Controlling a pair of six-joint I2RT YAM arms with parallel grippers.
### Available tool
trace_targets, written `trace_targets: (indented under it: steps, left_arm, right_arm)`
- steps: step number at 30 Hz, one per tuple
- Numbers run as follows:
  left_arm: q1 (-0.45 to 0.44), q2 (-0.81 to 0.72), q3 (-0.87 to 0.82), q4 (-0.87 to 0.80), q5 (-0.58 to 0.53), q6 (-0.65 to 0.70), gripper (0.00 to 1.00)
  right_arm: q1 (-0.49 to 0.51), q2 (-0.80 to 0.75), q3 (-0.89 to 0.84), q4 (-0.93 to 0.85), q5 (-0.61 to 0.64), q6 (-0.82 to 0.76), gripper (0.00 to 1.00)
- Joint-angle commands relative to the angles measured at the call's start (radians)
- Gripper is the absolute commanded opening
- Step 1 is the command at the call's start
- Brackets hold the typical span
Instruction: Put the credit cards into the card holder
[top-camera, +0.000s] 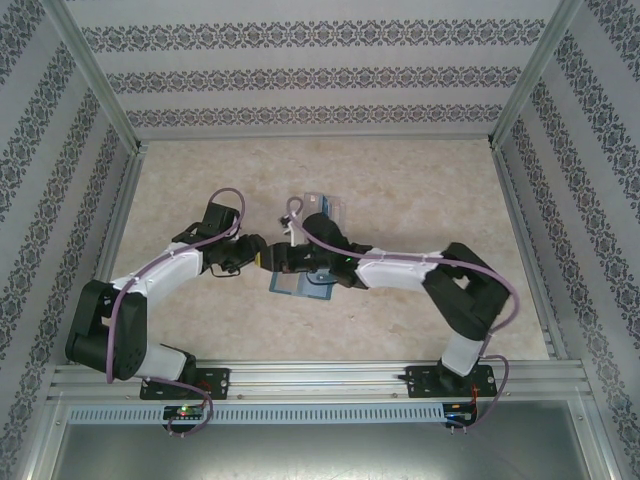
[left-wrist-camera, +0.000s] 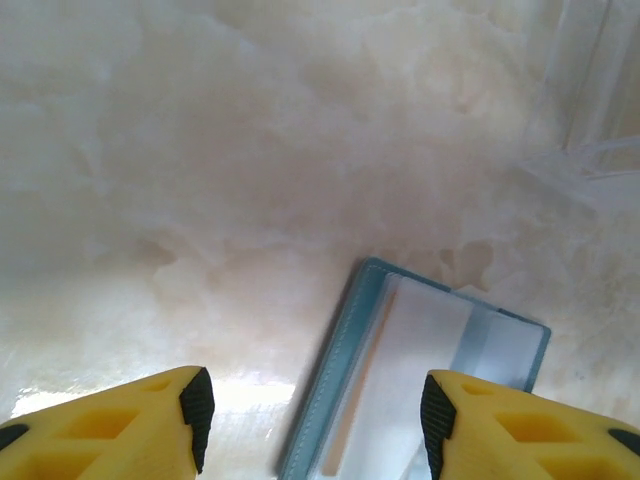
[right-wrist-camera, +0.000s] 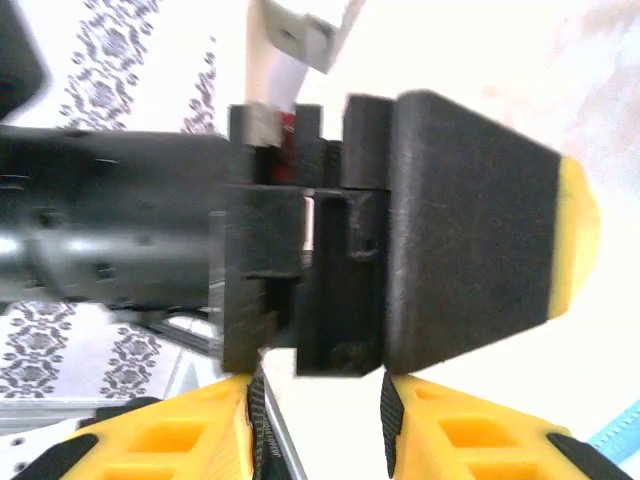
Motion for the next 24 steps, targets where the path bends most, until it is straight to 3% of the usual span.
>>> trace_targets:
  steps: [1,8,12,24]
  left_arm:
    - [-0.004,0.035,0.039,-0.029,0.025,0.034,0.59]
    - [-0.054,0.072,0.099,-0.064,-0.030,0.060,0.60]
    - [-0.072,0.095,0.114,-0.043,0.016,0.041,0.72]
    - [-0.100,0.054,0.152,-0.089,0.006,0.043,0.82]
  right_arm:
    - [-0.082,-0.112,-0.042,-0.065,0.074,-0.102,0.38]
    - [-0.234,-0.182,-0.011,-0.301,0.306,-0.152,0.44]
    - [-0.279,-0.125,0.062,-0.393,0.398,-0.177,0.46]
    - [-0.203,0.156,0.421,-0.707,0.751,-0.372,0.56]
